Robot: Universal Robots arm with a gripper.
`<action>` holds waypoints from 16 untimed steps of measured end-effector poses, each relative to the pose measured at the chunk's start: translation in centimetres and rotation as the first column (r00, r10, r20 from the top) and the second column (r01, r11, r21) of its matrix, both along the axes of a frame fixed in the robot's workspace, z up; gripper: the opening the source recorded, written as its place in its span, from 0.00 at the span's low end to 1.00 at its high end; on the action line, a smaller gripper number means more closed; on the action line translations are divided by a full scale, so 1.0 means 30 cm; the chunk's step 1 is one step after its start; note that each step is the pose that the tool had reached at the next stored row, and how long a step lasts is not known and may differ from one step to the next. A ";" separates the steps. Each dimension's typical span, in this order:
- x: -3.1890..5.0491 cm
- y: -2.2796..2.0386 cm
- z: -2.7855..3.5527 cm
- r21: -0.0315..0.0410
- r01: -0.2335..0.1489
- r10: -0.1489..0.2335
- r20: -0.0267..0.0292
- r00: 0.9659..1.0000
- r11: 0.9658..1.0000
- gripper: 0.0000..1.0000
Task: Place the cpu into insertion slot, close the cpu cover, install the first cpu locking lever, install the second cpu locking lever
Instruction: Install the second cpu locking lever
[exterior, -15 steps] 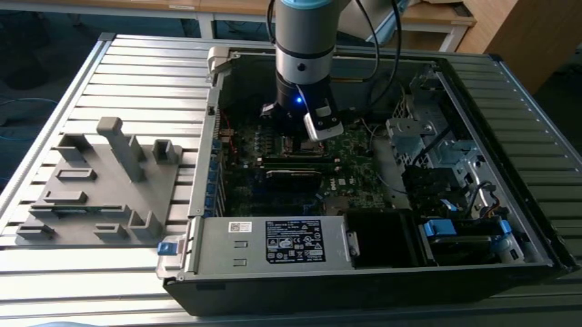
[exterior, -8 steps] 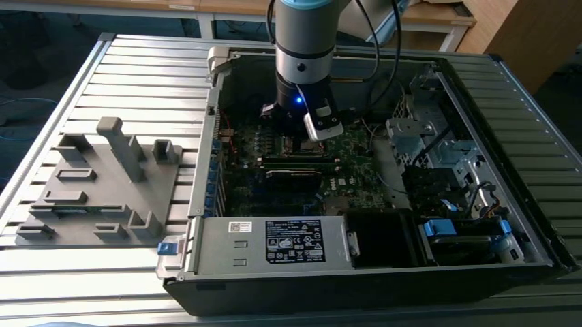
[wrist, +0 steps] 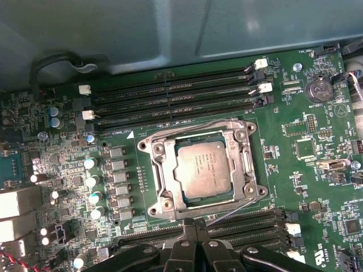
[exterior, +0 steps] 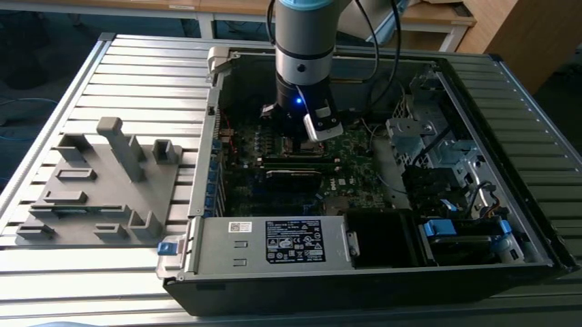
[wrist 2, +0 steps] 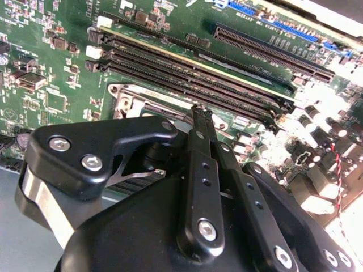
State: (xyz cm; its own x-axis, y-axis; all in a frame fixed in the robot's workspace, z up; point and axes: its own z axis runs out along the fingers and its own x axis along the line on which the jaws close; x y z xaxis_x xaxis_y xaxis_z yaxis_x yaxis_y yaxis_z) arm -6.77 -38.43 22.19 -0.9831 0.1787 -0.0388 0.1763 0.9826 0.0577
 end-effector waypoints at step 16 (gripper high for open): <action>-0.007 0.000 -0.011 0.000 0.000 0.000 0.001 1.000 1.000 0.10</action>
State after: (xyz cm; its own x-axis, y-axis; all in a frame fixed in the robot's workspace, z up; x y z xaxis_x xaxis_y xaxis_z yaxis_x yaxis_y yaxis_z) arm -6.98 -38.43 21.86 -0.9831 0.1786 -0.0397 0.1762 0.9827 0.0576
